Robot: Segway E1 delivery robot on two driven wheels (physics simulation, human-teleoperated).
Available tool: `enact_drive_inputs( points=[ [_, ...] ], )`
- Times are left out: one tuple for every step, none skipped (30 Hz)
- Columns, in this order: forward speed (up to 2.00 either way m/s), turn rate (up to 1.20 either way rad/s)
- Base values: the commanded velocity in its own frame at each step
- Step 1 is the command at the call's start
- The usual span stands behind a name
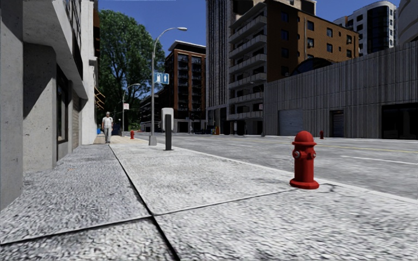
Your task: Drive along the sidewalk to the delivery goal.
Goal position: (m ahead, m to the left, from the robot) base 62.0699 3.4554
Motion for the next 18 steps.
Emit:
enact_drive_inputs(
  points=[
    [2.00, 0.00],
    [2.00, 0.00],
    [2.00, 0.00],
    [2.00, 0.00],
    [2.00, 0.00],
    [2.00, 0.06],
    [2.00, 0.18],
    [2.00, 0.23],
    [2.00, 0.25],
    [2.00, 0.25],
    [2.00, 0.25],
    [2.00, 0.25],
    [2.00, 0.26],
    [2.00, 0.26],
    [2.00, 0.29],
    [2.00, 0.35],
    [2.00, 0.40],
    [2.00, 0.45]
  ],
)
